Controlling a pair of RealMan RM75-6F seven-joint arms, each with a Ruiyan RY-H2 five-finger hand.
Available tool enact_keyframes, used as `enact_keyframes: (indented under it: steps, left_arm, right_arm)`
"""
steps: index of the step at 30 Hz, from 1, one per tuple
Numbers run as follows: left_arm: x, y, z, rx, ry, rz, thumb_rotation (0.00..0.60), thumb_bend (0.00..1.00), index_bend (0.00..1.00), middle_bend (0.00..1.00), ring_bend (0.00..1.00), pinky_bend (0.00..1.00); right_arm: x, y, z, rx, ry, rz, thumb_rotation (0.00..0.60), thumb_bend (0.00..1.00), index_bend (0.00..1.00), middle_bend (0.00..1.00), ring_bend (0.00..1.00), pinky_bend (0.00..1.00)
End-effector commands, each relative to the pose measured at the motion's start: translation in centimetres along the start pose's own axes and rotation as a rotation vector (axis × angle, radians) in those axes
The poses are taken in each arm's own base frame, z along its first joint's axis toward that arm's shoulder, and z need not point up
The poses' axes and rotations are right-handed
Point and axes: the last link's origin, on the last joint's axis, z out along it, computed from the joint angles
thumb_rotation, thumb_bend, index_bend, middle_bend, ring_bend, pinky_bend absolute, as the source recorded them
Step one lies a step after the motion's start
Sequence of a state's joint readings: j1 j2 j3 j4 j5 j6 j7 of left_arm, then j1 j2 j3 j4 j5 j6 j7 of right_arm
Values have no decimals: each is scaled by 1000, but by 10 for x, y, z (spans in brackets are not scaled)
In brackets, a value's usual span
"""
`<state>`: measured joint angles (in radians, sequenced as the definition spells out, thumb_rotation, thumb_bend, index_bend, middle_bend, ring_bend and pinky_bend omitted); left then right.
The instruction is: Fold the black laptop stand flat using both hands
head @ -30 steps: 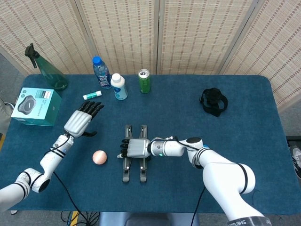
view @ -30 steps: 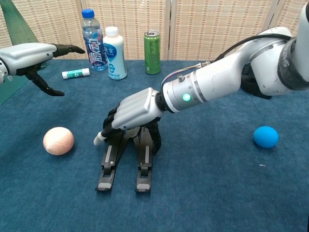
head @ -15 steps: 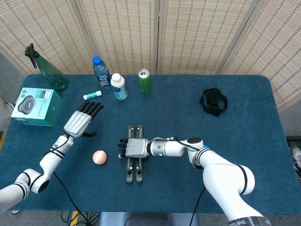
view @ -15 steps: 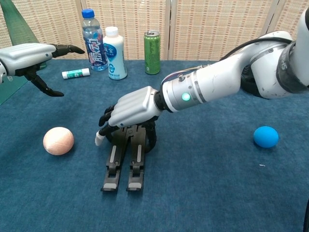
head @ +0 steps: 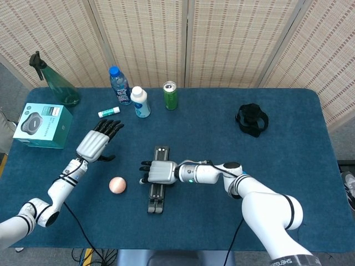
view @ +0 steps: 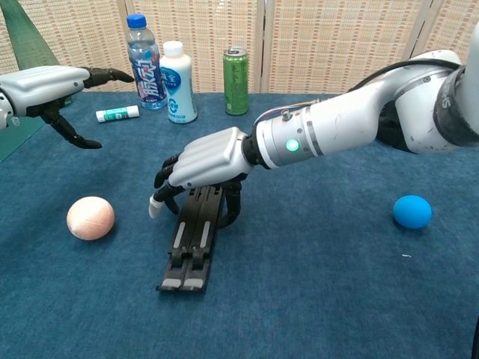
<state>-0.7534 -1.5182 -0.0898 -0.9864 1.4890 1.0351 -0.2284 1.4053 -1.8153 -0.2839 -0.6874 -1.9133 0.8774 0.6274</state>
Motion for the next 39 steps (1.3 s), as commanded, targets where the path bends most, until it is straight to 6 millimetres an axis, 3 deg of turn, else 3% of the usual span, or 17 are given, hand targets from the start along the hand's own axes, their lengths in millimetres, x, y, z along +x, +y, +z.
enact_keyframes:
  steps: [1, 5, 11, 18, 22, 30, 39]
  left_arm:
    - [1, 0, 0, 2, 2, 0, 600, 141, 0, 25, 0, 0]
    - [2, -1, -2, 7, 3, 0, 600, 141, 0, 25, 0, 0]
    - [7, -6, -7, 31, 15, -20, 600, 141, 0, 25, 0, 0]
    - [17, -12, -18, 68, 50, -5, 600, 142, 0, 25, 0, 0]
    - [26, -17, -28, 93, 81, 22, 600, 142, 0, 25, 0, 0]
    - [35, -33, -53, 184, 91, 43, 600, 142, 0, 25, 0, 0]
    - [39, -56, -108, 367, 105, 45, 600, 142, 0, 25, 0, 0]
  right_arm:
    - [5, 3, -3, -21, 22, 3, 600, 107, 0, 19, 0, 0]
    - [10, 8, -12, -62, 61, 12, 600, 78, 0, 0, 0, 0]
    - [14, 23, -48, -176, 132, 26, 600, 78, 0, 0, 0, 0]
    - [10, 36, -113, -380, 217, 52, 600, 81, 0, 13, 0, 0]
    - [3, 40, -163, -551, 234, 65, 600, 90, 0, 19, 0, 0]
    - [-17, 28, -242, -838, 193, 112, 600, 93, 0, 34, 0, 0]
    - [-43, 0, -313, -1087, 178, 184, 600, 92, 0, 34, 0, 0]
